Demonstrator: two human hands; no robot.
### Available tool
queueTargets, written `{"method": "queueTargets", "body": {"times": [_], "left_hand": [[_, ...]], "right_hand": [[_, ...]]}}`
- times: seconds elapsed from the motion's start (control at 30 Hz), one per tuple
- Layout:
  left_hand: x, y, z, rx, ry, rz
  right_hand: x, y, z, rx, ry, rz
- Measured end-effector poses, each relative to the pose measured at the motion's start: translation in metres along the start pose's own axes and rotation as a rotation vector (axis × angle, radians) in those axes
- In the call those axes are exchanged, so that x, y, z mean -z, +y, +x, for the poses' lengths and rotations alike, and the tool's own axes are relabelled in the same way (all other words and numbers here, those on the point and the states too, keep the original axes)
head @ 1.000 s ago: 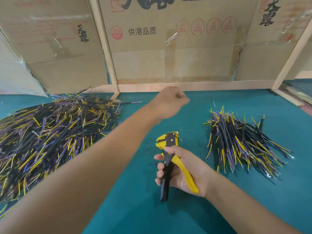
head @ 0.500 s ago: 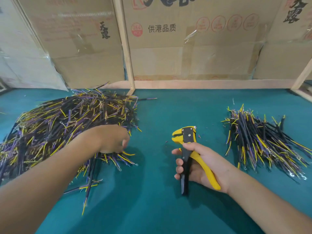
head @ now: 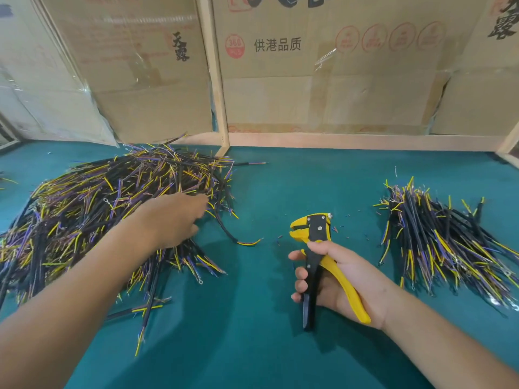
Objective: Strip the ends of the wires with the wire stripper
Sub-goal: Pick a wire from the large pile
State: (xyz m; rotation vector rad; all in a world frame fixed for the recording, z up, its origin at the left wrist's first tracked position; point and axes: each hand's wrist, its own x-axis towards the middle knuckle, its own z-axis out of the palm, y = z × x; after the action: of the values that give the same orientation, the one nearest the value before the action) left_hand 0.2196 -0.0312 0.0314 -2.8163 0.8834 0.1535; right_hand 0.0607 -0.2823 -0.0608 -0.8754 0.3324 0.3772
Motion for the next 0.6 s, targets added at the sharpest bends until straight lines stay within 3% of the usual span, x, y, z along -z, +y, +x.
{"method": "queueTargets", "body": {"times": [0.1, 0.17, 0.37, 0.6], "left_hand": [[-0.009, -0.007, -0.011, 0.329, 0.035, 0.115], [-0.022, -0.012, -0.014, 0.402, 0.014, 0.075], [-0.033, -0.023, -0.021, 0.391, 0.109, -0.160], [-0.049, -0.020, -0.060, 0.411, -0.086, -0.060]], "right_hand": [[0.002, 0.001, 0.004, -0.009, 0.003, -0.010], [0.003, 0.001, 0.004, -0.007, -0.011, -0.013], [0.001, 0.000, 0.004, -0.005, -0.021, -0.007], [-0.004, -0.001, 0.000, -0.001, 0.013, -0.008]]}}
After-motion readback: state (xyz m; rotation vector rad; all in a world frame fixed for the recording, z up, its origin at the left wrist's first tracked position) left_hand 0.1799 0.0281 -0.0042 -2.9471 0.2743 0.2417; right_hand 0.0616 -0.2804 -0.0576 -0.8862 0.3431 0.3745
